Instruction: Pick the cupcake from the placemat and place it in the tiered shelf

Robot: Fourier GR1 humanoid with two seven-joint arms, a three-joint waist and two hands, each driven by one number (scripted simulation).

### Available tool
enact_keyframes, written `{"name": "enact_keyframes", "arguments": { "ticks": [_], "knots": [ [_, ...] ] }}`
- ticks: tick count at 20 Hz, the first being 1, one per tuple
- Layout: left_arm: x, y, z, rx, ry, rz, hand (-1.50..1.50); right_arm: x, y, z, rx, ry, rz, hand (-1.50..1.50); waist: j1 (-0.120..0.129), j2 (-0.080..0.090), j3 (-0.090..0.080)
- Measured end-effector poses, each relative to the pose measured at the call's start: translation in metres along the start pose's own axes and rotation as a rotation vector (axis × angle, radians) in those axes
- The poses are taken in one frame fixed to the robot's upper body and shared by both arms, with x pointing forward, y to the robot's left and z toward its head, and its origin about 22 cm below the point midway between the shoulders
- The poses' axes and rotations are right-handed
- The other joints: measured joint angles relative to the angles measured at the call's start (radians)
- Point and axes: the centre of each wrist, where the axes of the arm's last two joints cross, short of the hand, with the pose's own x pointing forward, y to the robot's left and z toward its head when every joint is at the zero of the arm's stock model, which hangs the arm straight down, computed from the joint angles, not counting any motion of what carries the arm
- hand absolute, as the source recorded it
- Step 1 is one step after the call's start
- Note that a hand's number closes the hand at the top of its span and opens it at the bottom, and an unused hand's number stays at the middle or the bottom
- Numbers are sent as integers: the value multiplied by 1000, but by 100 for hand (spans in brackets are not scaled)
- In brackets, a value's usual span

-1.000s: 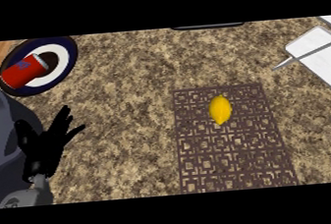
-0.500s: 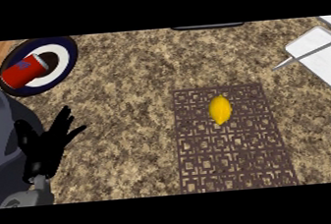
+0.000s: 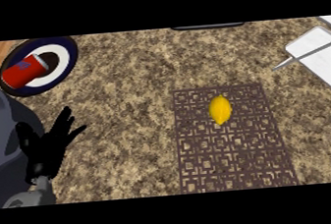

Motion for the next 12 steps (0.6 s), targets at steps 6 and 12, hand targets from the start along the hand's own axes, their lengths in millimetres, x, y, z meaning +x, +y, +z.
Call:
{"name": "enact_keyframes", "arguments": {
  "ticks": [6,12],
  "knots": [
    [3,6,-1,-14,11,6,0,-5,-7,-2,-45,33,-228,-150,-3,1,-1],
    [5,3,1,-11,20,2,0,-3,-27,-4,-105,64,-438,-150,-3,0,-2]
  ]
}}
